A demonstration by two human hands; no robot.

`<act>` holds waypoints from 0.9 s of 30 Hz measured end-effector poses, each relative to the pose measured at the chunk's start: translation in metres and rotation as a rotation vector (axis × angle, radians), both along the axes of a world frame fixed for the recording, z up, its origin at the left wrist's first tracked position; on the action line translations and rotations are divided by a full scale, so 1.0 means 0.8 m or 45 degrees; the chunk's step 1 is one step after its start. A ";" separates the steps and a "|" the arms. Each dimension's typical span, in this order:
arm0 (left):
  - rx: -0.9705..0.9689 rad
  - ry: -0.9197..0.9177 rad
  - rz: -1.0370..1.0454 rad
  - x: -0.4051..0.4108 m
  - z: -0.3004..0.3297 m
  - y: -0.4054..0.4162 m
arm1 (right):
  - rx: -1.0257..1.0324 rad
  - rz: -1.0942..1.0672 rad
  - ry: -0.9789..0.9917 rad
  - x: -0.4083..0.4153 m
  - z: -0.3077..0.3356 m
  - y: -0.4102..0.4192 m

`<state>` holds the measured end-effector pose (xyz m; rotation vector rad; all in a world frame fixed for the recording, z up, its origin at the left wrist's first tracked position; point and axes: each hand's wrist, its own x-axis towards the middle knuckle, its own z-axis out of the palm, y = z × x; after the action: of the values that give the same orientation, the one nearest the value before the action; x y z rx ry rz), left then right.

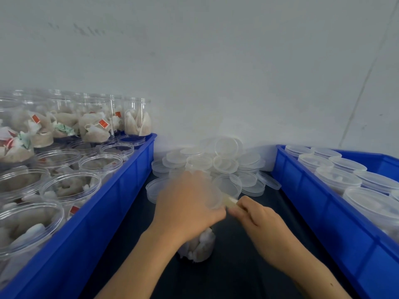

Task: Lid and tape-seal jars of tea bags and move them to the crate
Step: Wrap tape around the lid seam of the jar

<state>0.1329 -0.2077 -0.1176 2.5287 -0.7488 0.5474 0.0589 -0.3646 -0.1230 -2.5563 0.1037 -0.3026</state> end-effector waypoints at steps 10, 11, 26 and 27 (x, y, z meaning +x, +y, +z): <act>0.025 0.000 -0.038 0.001 0.000 -0.001 | 0.617 0.093 0.156 0.004 -0.007 0.000; 0.026 -0.002 -0.038 0.001 0.000 -0.001 | 0.500 0.041 0.089 0.005 -0.009 -0.002; 0.007 -0.001 -0.045 0.004 -0.001 0.002 | -0.734 -0.055 -0.193 0.000 -0.009 0.005; 0.011 -0.004 -0.044 0.004 -0.001 0.002 | -0.722 -0.039 -0.177 0.000 -0.007 0.004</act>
<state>0.1362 -0.2063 -0.1188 2.5185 -0.7965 0.5374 0.0590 -0.3617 -0.1290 -3.0819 0.0027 -0.5910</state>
